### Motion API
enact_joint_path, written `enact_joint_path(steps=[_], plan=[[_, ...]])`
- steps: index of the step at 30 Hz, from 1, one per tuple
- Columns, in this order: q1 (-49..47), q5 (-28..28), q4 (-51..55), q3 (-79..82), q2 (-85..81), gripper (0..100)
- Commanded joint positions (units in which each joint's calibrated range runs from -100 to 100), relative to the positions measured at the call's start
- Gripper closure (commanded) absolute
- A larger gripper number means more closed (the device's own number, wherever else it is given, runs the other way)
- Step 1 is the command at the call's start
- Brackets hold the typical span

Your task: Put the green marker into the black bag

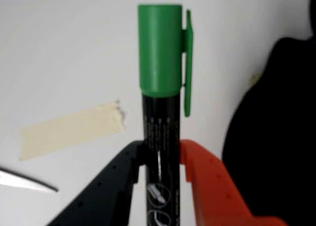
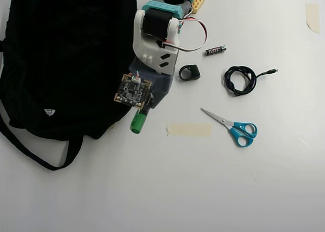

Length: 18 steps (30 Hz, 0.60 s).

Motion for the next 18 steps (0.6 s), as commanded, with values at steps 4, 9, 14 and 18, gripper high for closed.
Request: enact_joint_path(steps=[4, 9, 14, 18], plan=[[6.48, -0.96, 0.43, -1.74, -3.71, 98], [11.49, 0.88, 0.43, -2.10, -3.96, 98], [16.73, 5.38, 0.43, -2.01, -6.28, 98], [23.08, 6.91, 0.43, -2.10, -6.45, 98]])
